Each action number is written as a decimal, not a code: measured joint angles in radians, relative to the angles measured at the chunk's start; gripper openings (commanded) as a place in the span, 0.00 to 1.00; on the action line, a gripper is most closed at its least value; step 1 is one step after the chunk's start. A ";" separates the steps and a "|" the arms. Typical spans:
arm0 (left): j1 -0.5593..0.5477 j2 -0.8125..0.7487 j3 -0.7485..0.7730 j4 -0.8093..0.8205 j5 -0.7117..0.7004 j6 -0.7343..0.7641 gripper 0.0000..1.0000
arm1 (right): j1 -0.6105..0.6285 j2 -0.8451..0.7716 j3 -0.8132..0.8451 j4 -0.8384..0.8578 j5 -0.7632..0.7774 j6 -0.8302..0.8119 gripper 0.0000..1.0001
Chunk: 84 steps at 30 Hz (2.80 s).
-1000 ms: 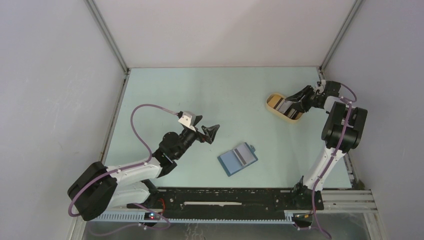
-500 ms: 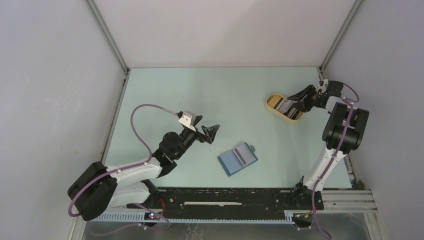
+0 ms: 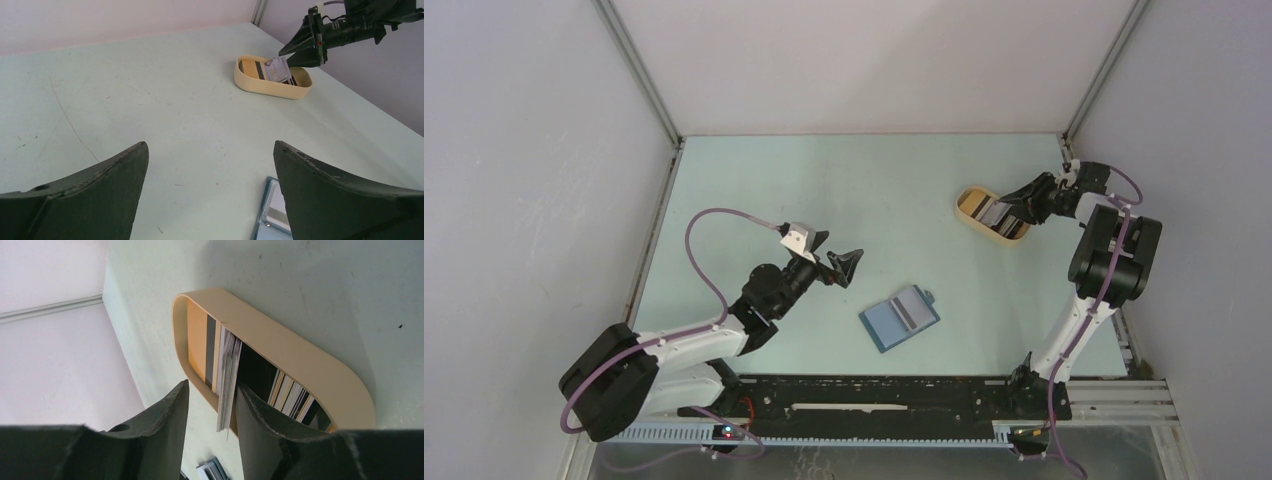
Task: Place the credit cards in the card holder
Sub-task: Pick up the credit card from the storage box.
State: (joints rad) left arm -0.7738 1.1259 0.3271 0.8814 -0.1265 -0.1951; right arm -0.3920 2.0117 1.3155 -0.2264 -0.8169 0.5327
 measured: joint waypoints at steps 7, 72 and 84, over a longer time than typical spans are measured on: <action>0.000 0.000 0.000 0.000 0.000 0.000 1.00 | -0.001 0.000 0.000 -0.008 0.000 -0.007 0.45; 0.000 0.000 0.000 0.000 0.003 0.000 1.00 | -0.085 -0.124 -0.053 -0.183 0.048 -0.282 0.00; 0.000 0.000 0.000 0.001 0.003 0.000 1.00 | -0.119 -0.259 -0.131 -0.237 0.048 -0.380 0.00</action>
State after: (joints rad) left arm -0.7738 1.1259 0.3271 0.8825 -0.1234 -0.1951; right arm -0.5114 1.7531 1.1847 -0.4629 -0.7689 0.1532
